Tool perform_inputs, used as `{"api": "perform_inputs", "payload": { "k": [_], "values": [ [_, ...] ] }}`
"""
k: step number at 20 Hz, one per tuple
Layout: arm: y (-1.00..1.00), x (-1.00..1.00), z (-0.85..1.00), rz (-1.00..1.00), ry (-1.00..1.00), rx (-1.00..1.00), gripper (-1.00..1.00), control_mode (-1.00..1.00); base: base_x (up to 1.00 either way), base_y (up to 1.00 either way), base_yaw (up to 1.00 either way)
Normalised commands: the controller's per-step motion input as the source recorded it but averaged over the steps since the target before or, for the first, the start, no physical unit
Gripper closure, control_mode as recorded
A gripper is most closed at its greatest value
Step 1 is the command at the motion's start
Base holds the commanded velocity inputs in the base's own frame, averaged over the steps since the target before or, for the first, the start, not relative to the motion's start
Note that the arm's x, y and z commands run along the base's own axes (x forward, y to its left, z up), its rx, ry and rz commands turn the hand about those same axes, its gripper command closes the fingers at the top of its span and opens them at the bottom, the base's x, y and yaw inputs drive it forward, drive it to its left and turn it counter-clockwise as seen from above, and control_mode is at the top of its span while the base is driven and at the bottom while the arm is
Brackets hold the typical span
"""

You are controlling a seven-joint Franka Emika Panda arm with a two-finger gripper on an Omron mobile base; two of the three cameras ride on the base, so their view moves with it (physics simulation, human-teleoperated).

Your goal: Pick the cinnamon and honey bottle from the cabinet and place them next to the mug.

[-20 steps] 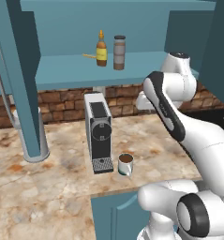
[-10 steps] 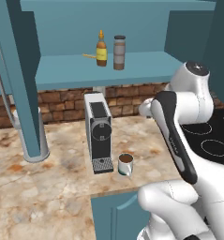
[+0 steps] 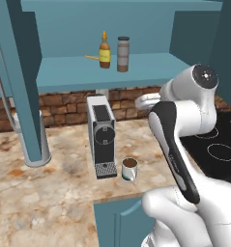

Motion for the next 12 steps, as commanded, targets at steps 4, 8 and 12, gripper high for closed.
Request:
{"api": "perform_inputs", "payload": {
  "k": [4,8,12],
  "values": [
    [0.31,0.54,0.64,0.00,-0.09,0.00,-1.00,-1.00,0.00,0.00,0.00],
    [0.21,0.65,0.48,-0.03,-0.01,0.00,-1.00,-1.00,0.00,0.00,0.00],
    [0.15,0.49,0.29,-0.02,-0.06,0.00,-1.00,-1.00,0.00,0.00,0.00]
  ]
}}
